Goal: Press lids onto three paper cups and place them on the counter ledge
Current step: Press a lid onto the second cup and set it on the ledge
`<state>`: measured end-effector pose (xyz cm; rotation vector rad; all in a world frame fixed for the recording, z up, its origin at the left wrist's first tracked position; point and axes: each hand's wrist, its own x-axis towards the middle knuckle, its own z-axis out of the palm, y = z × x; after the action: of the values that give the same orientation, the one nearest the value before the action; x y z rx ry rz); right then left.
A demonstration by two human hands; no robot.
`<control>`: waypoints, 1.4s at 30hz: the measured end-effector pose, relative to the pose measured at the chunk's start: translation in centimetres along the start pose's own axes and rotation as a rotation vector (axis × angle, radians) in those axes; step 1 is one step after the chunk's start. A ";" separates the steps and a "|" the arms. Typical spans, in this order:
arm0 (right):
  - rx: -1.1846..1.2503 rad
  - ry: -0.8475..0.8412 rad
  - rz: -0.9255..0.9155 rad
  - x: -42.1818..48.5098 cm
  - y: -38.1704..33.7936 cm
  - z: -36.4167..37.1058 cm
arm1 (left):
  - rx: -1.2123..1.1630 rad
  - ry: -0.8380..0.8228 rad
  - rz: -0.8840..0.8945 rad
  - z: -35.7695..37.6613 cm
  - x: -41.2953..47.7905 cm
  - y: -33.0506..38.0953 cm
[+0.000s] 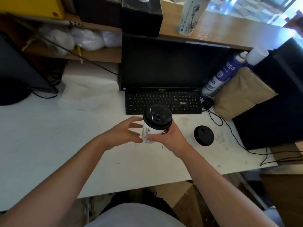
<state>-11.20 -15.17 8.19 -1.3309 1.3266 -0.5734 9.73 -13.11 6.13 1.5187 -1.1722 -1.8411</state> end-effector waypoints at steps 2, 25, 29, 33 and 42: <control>-0.007 0.001 -0.012 -0.3 -0.8 0.2 | 0.116 -0.028 0.097 0.1 -0.5 1.9; -0.018 -0.102 -0.116 1.6 -3.2 -4.5 | 0.233 0.259 0.366 3.7 1.5 4.8; -0.050 -0.095 -0.195 2.8 -4.4 -8.0 | 0.268 0.283 0.427 5.4 3.2 8.0; -0.131 -0.069 -0.308 3.8 -6.5 -12.4 | 0.310 0.315 0.495 7.5 5.2 12.2; -0.119 -0.009 -0.505 8.1 -10.3 -22.5 | 0.351 0.397 0.628 11.4 10.7 21.7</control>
<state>-25.62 -32.99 20.57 -1.7808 1.0261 -0.8370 -7.34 -29.34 18.80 1.3787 -1.5858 -0.9141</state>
